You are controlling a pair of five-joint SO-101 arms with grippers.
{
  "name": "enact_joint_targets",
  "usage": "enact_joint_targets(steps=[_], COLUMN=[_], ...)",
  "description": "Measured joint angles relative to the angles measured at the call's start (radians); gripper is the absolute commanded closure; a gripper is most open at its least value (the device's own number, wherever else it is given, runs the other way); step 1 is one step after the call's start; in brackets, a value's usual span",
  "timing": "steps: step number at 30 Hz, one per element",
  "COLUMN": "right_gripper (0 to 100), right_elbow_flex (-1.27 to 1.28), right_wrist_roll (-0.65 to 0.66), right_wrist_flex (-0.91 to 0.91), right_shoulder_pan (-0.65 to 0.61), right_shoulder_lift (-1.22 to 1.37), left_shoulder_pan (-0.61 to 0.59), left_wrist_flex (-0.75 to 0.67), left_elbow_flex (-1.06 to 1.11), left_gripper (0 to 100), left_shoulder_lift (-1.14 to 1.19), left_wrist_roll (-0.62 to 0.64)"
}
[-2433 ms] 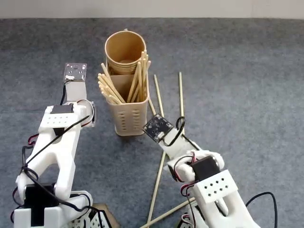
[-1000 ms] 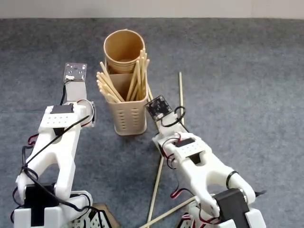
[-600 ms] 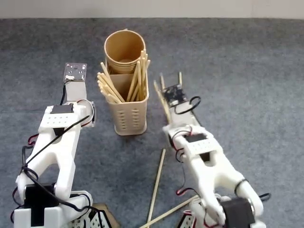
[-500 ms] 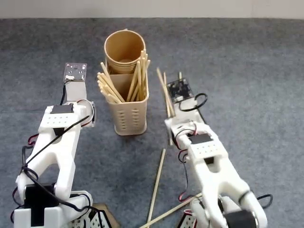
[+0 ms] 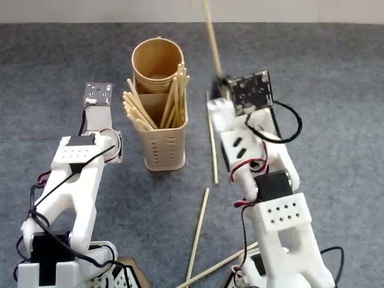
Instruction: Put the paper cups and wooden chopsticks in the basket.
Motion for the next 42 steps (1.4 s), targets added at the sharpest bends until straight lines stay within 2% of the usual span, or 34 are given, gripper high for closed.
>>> enact_joint_targets(steps=[5,7,10,14,17,19,22,26,36,39,42], right_gripper=[99.2,99.3,99.3,99.3,98.9,97.9,91.3,90.9,91.1,91.1,91.7], right_elbow_flex=[-0.273,-0.298,-0.224,0.023,0.138,0.15,0.16,0.16,0.155,0.101,0.012], right_wrist_roll=[0.0,0.0,0.0,0.041,0.12,0.158,0.176,0.181,0.181,0.181,0.181], right_wrist_flex=[0.0,-0.023,-0.158,-0.462,-0.595,-0.635,-0.652,-0.652,-0.405,-0.19,0.129], right_shoulder_pan=[-0.206,-0.275,-0.338,-0.353,-0.353,-0.354,-0.354,-0.354,-0.345,-0.269,-0.14], right_shoulder_lift=[0.063,0.092,0.11,0.126,0.149,0.161,0.163,0.163,0.074,0.028,-0.044], left_shoulder_pan=[-0.003,-0.003,-0.003,-0.003,-0.003,-0.003,-0.003,-0.003,-0.003,-0.012,-0.005], left_wrist_flex=[-0.011,-0.011,-0.011,-0.011,-0.011,-0.011,-0.011,-0.011,-0.011,0.0,0.158], left_elbow_flex=[0.002,0.002,0.002,0.002,0.002,0.002,0.002,0.002,0.002,-0.006,-0.086], left_gripper=[87,87,87,87,87,87,87,87,87,87,87], left_shoulder_lift=[0.0,0.0,0.0,0.0,0.0,0.0,0.0,0.0,0.0,-0.003,-0.057], left_wrist_roll=[0.0,0.0,0.0,0.0,0.0,0.0,0.0,0.0,0.0,0.0,-0.072])
